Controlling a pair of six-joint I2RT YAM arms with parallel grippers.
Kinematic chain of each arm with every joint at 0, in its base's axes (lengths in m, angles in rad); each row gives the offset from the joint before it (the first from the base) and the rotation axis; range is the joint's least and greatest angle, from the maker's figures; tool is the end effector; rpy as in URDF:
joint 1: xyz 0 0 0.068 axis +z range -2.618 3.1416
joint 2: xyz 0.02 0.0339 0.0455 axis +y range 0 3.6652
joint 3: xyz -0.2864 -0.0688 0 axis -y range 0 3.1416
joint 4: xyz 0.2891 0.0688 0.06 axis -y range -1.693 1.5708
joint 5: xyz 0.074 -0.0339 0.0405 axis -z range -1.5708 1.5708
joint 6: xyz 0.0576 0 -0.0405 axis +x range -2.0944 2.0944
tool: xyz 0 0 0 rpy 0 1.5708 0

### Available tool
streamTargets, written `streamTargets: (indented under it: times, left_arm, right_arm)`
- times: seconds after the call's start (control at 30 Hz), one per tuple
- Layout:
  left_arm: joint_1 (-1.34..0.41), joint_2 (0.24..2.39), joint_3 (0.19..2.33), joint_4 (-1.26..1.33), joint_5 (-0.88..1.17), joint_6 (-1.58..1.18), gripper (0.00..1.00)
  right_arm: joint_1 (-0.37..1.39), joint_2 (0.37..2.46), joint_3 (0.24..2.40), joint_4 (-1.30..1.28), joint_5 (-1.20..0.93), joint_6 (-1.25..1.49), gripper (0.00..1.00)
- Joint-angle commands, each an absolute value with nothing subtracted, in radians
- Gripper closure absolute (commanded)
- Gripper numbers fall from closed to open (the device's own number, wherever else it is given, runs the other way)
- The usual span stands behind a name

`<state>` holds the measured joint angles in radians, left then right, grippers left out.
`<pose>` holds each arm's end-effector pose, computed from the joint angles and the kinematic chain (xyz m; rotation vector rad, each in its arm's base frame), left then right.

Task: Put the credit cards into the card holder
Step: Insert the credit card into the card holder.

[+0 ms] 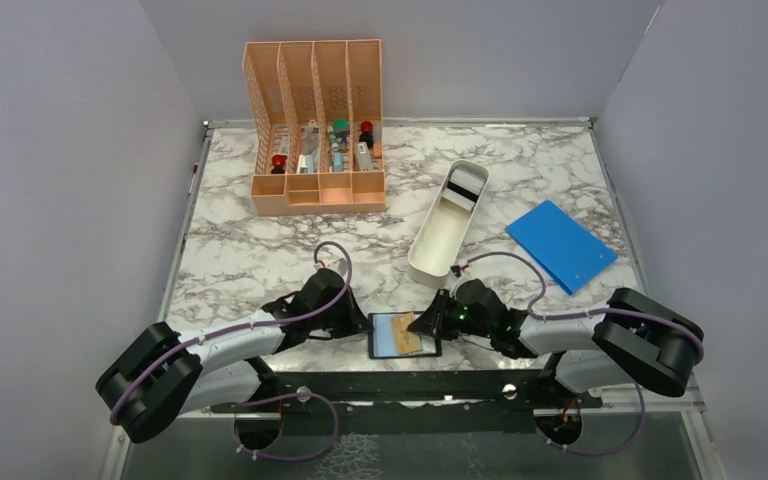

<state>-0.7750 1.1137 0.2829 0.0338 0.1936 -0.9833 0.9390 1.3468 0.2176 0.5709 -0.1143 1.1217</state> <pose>0.1523 -0.1647 0.1041 -0.1692 2.6147 -0.9837 0.1397 0.2020 0.0875 0.1451 2.4295 1.2281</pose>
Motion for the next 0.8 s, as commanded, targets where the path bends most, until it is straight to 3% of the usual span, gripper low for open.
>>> streamTargets:
  times: [0.0,0.3,0.77]
  left_arm:
    - [-0.787,1.118,0.268,0.072,0.21,-0.987,0.98]
    - [-0.788,1.103,0.263,0.072,0.21,-0.994,1.0]
    - [-0.792,1.09,0.263,0.077,0.215,-1.006,0.99]
  right_arm:
    - [0.954,1.327,0.267,0.362,-0.043,1.063,0.76]
    - [0.954,1.248,0.273,0.166,-0.019,0.999,0.5]
    - [0.968,1.324,0.282,0.334,-0.135,1.027,0.54]
